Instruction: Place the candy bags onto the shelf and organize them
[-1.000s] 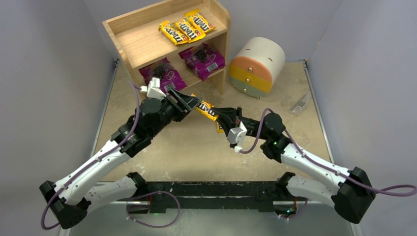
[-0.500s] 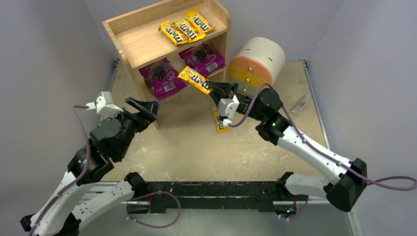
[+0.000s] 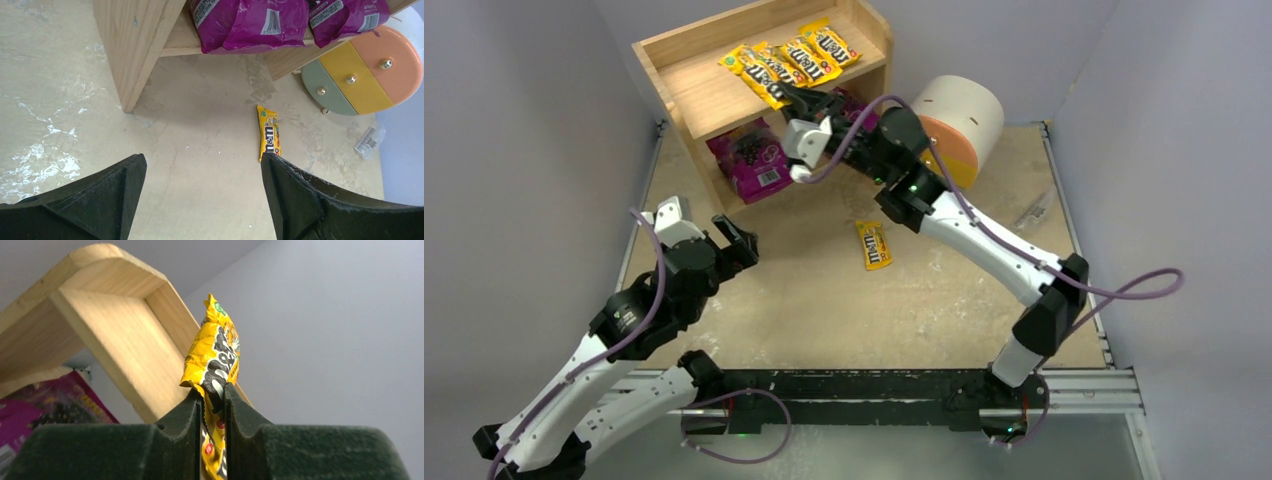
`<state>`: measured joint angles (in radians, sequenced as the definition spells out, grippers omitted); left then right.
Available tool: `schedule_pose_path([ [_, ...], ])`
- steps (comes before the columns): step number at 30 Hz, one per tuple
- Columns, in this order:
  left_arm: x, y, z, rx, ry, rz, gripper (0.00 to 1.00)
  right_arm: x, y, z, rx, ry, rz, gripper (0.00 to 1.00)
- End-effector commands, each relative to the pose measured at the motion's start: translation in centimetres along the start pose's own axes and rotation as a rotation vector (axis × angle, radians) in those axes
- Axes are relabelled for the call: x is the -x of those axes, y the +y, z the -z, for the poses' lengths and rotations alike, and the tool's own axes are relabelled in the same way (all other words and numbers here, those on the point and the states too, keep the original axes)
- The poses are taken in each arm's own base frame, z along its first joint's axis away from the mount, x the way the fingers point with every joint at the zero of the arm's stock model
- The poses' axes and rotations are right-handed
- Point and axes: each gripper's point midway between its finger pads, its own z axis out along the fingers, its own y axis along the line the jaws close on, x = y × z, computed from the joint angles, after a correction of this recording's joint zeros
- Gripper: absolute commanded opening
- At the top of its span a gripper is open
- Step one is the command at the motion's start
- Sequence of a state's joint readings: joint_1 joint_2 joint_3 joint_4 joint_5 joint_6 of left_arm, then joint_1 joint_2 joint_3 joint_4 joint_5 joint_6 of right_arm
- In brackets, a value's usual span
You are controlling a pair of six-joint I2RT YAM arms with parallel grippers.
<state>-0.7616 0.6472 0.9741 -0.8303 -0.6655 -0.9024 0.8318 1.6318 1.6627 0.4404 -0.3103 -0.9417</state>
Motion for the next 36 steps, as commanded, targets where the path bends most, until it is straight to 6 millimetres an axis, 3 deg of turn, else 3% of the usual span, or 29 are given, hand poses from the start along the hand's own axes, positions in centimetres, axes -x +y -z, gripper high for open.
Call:
schedule_pose_path([
  [1, 0.6, 0.4, 0.4, -0.002, -0.025, -0.007, 0.89, 1.6, -3.7, -2.1, -0.167, 0.058, 0.092, 0.15],
  [5, 0.6, 1.0, 0.7, 0.005, -0.033, 0.006, 0.89, 1.9, -3.7, -3.1, -0.190, 0.085, 0.053, 0.17],
  [9, 0.8, 1.6, 1.2, 0.005, -0.043, 0.013, 0.89, 1.6, -2.1, -4.2, -0.159, 0.127, 0.028, 0.19],
  [22, 0.6, 2.4, 1.5, 0.011, -0.049, 0.026, 0.89, -1.4, 0.9, -4.8, -0.080, 0.278, 0.049, 0.27],
  [28, 0.5, 2.5, 1.5, 0.015, -0.048, 0.026, 0.89, -3.1, 1.9, -5.4, -0.086, 0.320, 0.070, 0.24],
  [36, 0.7, 2.6, 1.7, 0.009, -0.055, 0.037, 0.89, -2.9, 2.5, -5.7, -0.070, 0.288, 0.090, 0.22],
])
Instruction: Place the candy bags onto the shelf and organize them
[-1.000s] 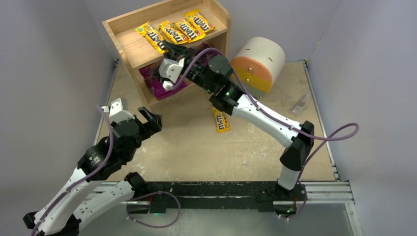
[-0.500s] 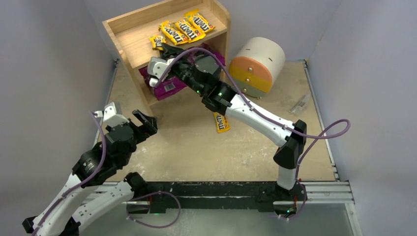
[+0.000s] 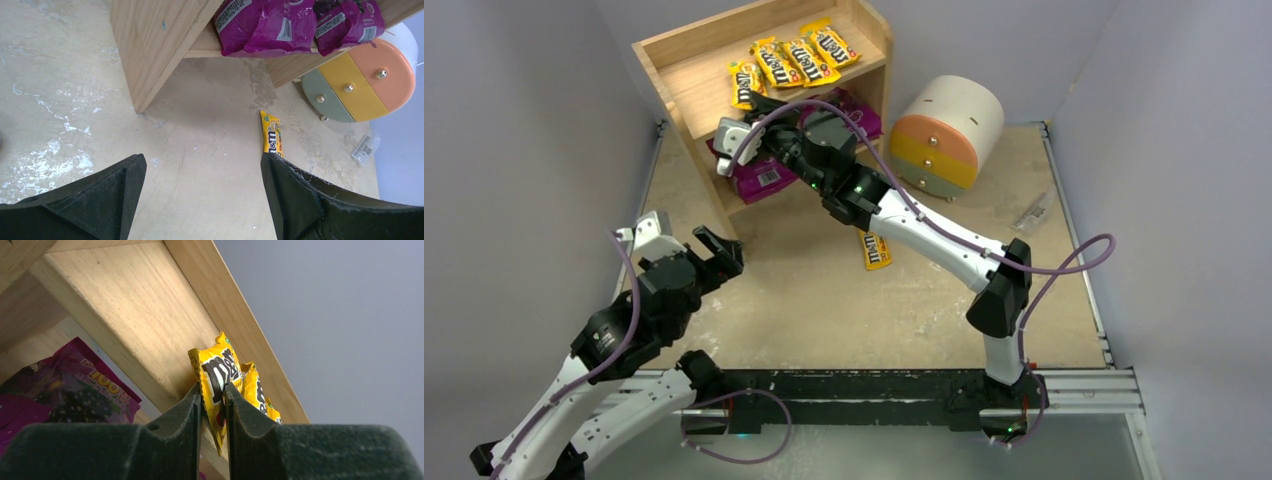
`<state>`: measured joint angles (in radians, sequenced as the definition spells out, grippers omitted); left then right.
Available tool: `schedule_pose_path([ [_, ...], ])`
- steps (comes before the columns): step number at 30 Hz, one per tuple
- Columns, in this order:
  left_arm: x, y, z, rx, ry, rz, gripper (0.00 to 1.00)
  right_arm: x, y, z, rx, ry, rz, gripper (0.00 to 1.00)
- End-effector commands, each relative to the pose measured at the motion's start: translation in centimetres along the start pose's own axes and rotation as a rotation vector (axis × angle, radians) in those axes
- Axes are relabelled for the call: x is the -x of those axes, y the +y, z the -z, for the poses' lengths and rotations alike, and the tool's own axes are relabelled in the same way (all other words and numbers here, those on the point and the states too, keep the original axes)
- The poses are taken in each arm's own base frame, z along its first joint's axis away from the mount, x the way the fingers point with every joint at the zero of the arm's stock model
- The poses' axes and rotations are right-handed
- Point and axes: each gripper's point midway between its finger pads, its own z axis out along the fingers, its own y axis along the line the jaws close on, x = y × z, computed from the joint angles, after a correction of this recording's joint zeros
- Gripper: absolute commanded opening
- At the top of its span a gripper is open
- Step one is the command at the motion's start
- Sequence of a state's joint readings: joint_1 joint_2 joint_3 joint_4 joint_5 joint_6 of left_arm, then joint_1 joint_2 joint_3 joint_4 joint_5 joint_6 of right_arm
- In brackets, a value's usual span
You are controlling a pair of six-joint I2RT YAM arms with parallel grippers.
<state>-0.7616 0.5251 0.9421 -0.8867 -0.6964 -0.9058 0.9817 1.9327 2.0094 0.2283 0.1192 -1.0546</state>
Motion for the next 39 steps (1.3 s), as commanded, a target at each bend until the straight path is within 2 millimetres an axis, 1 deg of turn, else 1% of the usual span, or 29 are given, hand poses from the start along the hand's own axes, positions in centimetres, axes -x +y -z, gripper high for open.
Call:
schedule_pose_path([
  [1, 0.1, 0.3, 0.0, 0.008, -0.014, 0.013, 0.89, 1.5, -2.5, 0.5, -0.063, -0.038, 0.030, 0.22],
  [4, 0.0, 0.3, 0.0, 0.006, -0.010, 0.013, 0.89, 1.8, -2.3, 0.8, -0.049, -0.063, 0.054, 0.21],
  [8, -0.1, 0.2, -0.1, 0.003, -0.008, 0.010, 0.89, 1.8, -2.1, 1.7, -0.014, -0.095, 0.092, 0.20],
  [11, -0.2, 0.2, -0.1, 0.000, -0.004, 0.009, 0.89, 2.1, -2.3, 2.2, 0.021, -0.130, 0.066, 0.21],
  [13, -0.3, 0.1, -0.2, -0.003, -0.001, 0.009, 0.89, 1.9, -2.5, 2.1, 0.027, -0.118, 0.065, 0.22],
  [17, -0.4, 0.0, -0.2, -0.007, 0.002, 0.011, 0.89, 1.4, -1.8, 1.6, 0.032, -0.106, 0.080, 0.27],
  [19, -0.4, -0.1, -0.2, -0.011, 0.002, 0.011, 0.89, 1.1, -1.6, 1.4, 0.033, -0.098, 0.090, 0.27],
  [22, -0.3, -0.1, -0.2, -0.013, 0.001, 0.012, 0.89, 0.8, -1.7, 1.0, 0.027, -0.095, 0.086, 0.28],
  [25, -0.4, -0.2, -0.2, -0.014, 0.004, 0.011, 0.89, 0.8, -2.1, 0.9, 0.017, -0.095, 0.074, 0.31],
  [27, -0.5, -0.2, -0.2, -0.016, 0.004, 0.009, 0.89, 0.9, -1.8, 1.0, 0.028, -0.100, 0.069, 0.32],
  [28, -0.6, -0.2, -0.3, -0.014, 0.005, 0.008, 0.89, 0.9, -1.7, 1.0, 0.032, -0.102, 0.065, 0.34],
  [30, -0.7, -0.2, -0.4, -0.014, 0.007, 0.006, 0.89, 1.0, -1.7, 1.3, 0.036, -0.105, 0.055, 0.42],
  [32, -0.8, -0.2, -0.4, -0.014, 0.010, 0.003, 0.90, 1.2, -1.8, 1.8, 0.042, -0.111, 0.044, 0.53],
  [33, -0.7, -0.2, -0.4, -0.014, 0.010, 0.003, 0.90, 1.3, -2.0, 2.1, 0.039, -0.112, 0.032, 0.60],
  [35, -0.8, -0.3, -0.5, -0.016, 0.013, 0.001, 0.90, 1.7, -2.4, 2.7, 0.040, -0.115, 0.019, 0.70],
  [37, -0.8, -0.4, -0.5, -0.017, 0.015, -0.002, 0.90, 1.9, -3.0, 3.5, 0.035, -0.119, 0.019, 0.77],
  [39, -0.9, -0.5, -0.6, -0.016, 0.016, -0.003, 0.90, 2.0, -2.8, 4.1, 0.045, -0.120, 0.019, 0.84],
])
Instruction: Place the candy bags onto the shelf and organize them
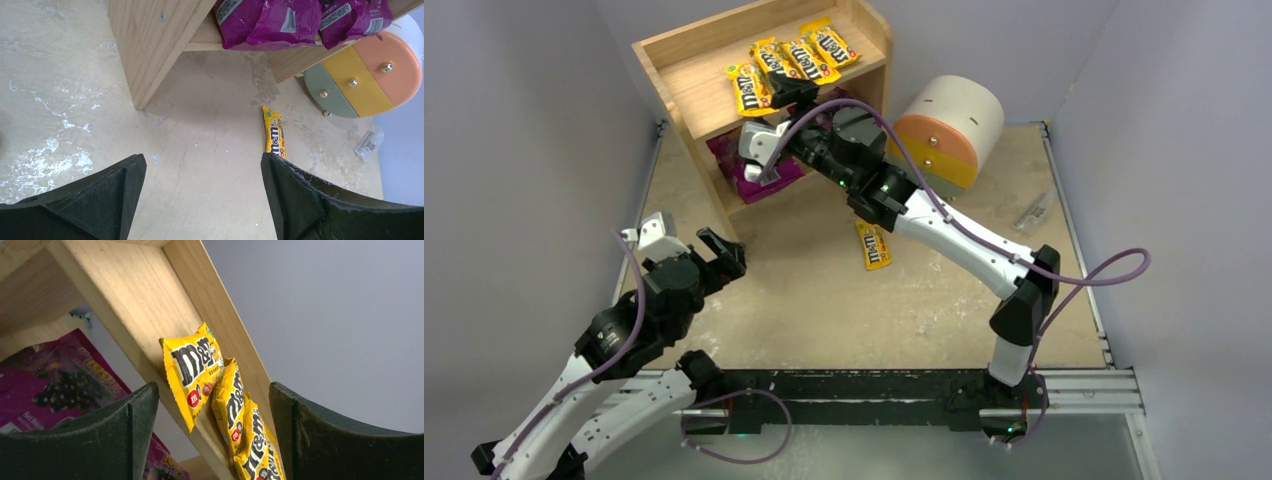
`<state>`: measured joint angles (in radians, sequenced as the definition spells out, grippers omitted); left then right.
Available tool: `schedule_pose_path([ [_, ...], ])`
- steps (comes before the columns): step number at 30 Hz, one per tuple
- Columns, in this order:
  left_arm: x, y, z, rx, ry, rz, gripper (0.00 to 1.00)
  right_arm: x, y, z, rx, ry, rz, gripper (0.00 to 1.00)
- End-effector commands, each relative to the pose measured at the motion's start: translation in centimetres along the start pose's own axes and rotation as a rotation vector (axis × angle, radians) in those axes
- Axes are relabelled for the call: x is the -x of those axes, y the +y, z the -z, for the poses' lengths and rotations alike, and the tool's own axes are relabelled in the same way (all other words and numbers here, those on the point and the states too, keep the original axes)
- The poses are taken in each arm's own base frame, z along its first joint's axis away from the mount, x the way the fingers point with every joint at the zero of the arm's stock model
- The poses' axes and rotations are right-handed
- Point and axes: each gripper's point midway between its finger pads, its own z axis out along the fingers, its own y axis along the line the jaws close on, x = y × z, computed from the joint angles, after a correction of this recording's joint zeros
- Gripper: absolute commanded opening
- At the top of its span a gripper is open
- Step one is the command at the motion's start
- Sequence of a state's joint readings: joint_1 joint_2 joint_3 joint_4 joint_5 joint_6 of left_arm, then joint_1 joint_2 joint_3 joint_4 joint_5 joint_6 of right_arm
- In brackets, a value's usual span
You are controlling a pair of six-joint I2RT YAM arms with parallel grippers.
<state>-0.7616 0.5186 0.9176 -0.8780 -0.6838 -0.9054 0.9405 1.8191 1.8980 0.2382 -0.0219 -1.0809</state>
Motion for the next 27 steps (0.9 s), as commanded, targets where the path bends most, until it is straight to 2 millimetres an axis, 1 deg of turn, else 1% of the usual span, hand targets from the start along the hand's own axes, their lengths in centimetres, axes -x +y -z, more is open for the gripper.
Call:
schedule_pose_path([
  [1, -0.2, -0.6, -0.4, -0.011, 0.003, 0.002, 0.90, 1.3, -1.0, 2.2, 0.016, -0.028, -0.010, 0.86],
  [3, -0.4, -0.6, -0.5, -0.009, 0.007, -0.002, 0.90, 1.4, -0.6, 2.9, 0.034, -0.030, 0.003, 0.89],
  [6, -0.5, -0.7, -0.7, -0.008, 0.010, -0.006, 0.90, 1.6, -0.1, 4.0, 0.055, -0.043, 0.006, 0.91],
  [7, -0.5, -0.7, -0.7, -0.008, 0.011, -0.008, 0.90, 1.4, 0.2, 4.3, 0.055, -0.040, -0.006, 0.95],
  [8, -0.6, -0.7, -0.8, -0.006, 0.012, -0.010, 0.90, 1.6, 0.0, 4.8, 0.038, -0.048, -0.020, 0.98],
  [11, -0.7, -0.6, -0.9, -0.004, 0.012, -0.014, 0.90, 2.4, -0.8, 5.8, -0.021, -0.094, -0.085, 0.99],
  [13, -0.7, -0.7, -0.9, -0.005, 0.014, -0.018, 0.90, 2.4, -1.1, 6.0, -0.042, -0.091, -0.101, 0.99],
  [15, -0.8, -0.7, -1.0, -0.005, 0.017, -0.021, 0.90, 1.6, -2.1, 6.3, -0.114, -0.061, -0.130, 0.99],
  [16, -0.9, -0.7, -1.0, -0.006, 0.020, -0.023, 0.91, 1.6, -2.9, 6.7, -0.174, -0.065, -0.150, 0.99],
  [17, -1.1, -0.7, -1.0, -0.009, 0.025, -0.026, 0.91, 1.1, -3.5, 7.2, -0.223, -0.048, -0.181, 0.99],
  [19, -1.4, -0.8, -1.2, -0.016, 0.031, -0.033, 0.92, 0.0, -4.5, 9.0, -0.333, -0.007, -0.296, 0.99],
  [21, -1.8, -1.1, -1.4, -0.032, 0.039, -0.047, 0.93, -1.5, -4.9, 11.4, -0.433, 0.047, -0.477, 0.99],
  [22, -1.8, -1.5, -1.5, -0.053, 0.039, -0.051, 0.93, -2.5, -4.8, 12.7, -0.472, 0.091, -0.562, 0.99],
  [23, -1.9, -1.8, -1.6, -0.068, 0.040, -0.056, 0.93, -3.5, -3.7, 13.8, -0.474, 0.144, -0.636, 0.99],
  [24, -2.1, -2.1, -1.7, -0.081, 0.043, -0.062, 0.93, -4.5, -2.3, 14.8, -0.467, 0.200, -0.734, 0.99],
  [27, -2.9, -2.9, -2.3, -0.115, 0.057, -0.080, 0.96, -8.6, 2.6, 18.2, -0.486, 0.396, -0.990, 0.99],
])
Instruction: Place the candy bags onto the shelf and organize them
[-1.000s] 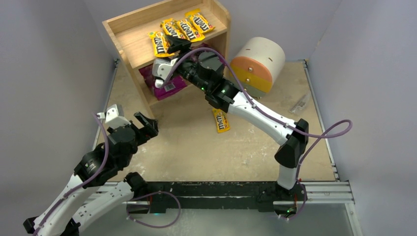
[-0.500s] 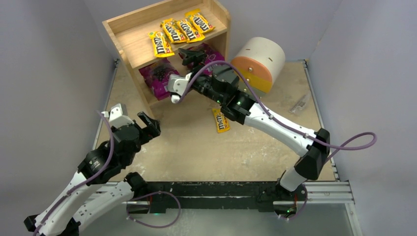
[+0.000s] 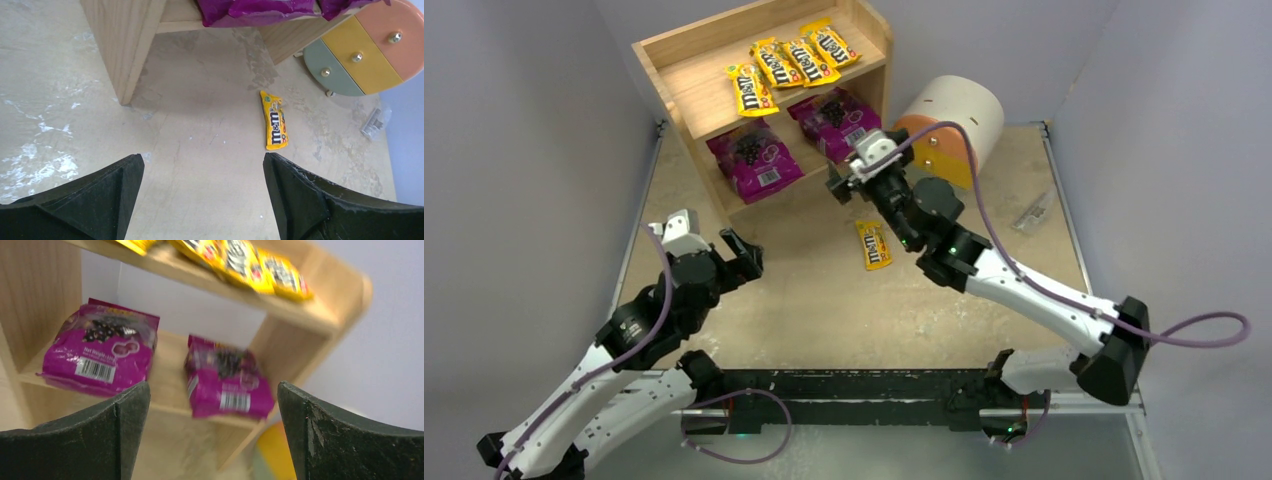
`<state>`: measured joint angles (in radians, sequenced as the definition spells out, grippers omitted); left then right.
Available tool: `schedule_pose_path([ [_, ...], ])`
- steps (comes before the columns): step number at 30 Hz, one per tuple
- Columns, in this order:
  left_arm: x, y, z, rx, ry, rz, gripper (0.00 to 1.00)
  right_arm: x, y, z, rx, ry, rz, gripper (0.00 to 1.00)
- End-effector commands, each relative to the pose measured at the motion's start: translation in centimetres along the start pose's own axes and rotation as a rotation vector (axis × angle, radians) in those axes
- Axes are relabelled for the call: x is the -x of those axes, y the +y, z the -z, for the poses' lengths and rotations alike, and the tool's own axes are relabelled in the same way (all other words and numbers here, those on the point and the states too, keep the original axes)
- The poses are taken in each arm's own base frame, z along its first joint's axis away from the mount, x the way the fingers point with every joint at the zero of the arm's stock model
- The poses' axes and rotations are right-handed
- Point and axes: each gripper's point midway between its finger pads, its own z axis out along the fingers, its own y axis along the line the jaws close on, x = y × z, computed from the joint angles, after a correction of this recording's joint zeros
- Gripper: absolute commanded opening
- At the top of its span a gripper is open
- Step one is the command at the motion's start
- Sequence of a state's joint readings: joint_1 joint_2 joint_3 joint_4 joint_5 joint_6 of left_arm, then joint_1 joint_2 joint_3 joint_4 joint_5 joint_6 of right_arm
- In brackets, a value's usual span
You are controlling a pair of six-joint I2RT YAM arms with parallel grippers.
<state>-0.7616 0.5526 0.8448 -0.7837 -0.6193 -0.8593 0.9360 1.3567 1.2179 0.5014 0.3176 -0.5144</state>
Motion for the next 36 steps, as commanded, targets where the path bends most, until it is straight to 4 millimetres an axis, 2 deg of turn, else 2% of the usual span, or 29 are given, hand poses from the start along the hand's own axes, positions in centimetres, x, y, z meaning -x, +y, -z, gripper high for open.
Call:
schedule_pose_path([
  [1, -0.6, -2.1, -1.0, -0.087, 0.007, -0.032, 0.97, -6.4, -1.9, 4.7, -0.235, 0.245, -0.493, 0.99],
  [5, -1.8, -3.0, -1.9, -0.122, 0.038, -0.055, 0.99, -15.8, 0.0, 8.3, -0.267, 0.534, -0.664, 0.99],
  [7, -2.3, -3.4, -2.2, -0.133, 0.055, -0.065, 1.00, -19.4, 0.9, 9.7, -0.261, 0.629, -0.698, 0.99],
  [12, -3.8, -4.2, -3.3, -0.155, 0.095, -0.076, 1.00, -25.6, 4.0, 11.4, -0.231, 0.815, -0.712, 0.99],
  [15, -4.5, -4.6, -3.9, -0.160, 0.116, -0.083, 1.00, -29.1, 6.0, 11.1, -0.219, 0.923, -0.721, 0.99],
  [18, -5.2, -4.9, -4.3, -0.161, 0.143, -0.096, 1.00, -30.9, 8.0, 10.0, -0.159, 0.982, -0.727, 0.99],
  [20, -5.6, -4.8, -4.4, -0.157, 0.158, -0.100, 1.00, -31.8, 8.6, 9.7, -0.151, 1.004, -0.726, 0.98],
  [27, -6.1, -4.8, -4.7, -0.157, 0.167, -0.102, 1.00, -34.8, 8.7, 10.4, -0.173, 1.074, -0.681, 0.92],
  [32, -6.1, -4.9, -4.8, -0.155, 0.164, -0.099, 1.00, -36.3, 9.4, 10.7, -0.153, 1.110, -0.653, 0.82],
  [33, -6.2, -4.9, -4.9, -0.150, 0.166, -0.100, 1.00, -36.3, 9.5, 10.5, -0.143, 1.114, -0.649, 0.76],
  [36, -6.3, -4.8, -5.1, -0.143, 0.171, -0.101, 1.00, -36.6, 9.3, 9.7, -0.123, 1.106, -0.591, 0.70],
])
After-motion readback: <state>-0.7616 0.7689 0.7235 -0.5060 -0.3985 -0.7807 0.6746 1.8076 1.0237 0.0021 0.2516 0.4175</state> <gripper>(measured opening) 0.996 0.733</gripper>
